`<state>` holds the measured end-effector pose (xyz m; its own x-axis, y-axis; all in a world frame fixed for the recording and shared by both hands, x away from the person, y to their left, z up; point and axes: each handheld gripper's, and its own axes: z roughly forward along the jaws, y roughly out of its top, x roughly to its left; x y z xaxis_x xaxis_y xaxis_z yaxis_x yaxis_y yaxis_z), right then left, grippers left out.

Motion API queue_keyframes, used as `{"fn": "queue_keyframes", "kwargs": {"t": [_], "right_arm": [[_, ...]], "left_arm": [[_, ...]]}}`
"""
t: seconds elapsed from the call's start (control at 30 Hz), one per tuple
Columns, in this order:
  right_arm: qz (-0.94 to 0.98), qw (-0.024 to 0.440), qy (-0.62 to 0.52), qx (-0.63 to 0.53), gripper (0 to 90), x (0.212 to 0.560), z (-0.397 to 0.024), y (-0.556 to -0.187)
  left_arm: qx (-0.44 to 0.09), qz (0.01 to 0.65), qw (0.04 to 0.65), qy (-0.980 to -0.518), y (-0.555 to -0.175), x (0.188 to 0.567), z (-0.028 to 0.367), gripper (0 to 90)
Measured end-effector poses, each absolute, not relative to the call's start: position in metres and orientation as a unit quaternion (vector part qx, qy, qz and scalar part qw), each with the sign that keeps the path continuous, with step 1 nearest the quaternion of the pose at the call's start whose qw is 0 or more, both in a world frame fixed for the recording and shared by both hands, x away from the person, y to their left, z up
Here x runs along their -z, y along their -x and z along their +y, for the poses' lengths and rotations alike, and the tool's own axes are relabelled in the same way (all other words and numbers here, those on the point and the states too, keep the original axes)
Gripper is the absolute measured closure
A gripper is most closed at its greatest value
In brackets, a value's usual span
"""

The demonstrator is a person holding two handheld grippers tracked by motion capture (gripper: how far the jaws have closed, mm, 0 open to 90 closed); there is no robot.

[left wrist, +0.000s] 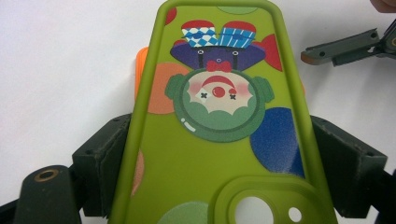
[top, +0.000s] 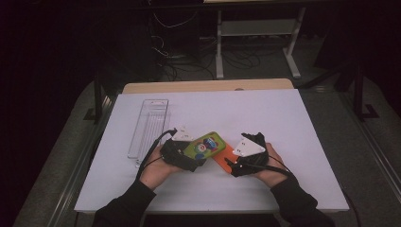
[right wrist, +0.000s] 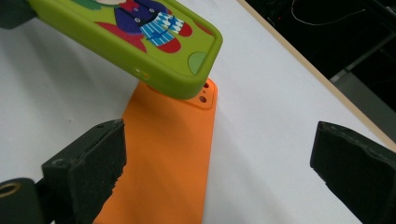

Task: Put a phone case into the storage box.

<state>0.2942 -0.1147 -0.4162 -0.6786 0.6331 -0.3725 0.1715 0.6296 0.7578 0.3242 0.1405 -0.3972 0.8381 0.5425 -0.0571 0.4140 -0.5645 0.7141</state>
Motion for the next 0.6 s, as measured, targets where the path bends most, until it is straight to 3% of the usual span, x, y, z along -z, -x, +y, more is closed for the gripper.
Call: {"fn": "queue_keyframes", "kwargs": {"t": [0.6], "right_arm": [[0.844,0.410,-0.160,-0.307,3.5,0.4204,-0.1068,-0.2866]], "left_arm": [[-0.088,0.264,0.376,-0.884,-0.3245,0.3974,0.1405,14.8]]}}
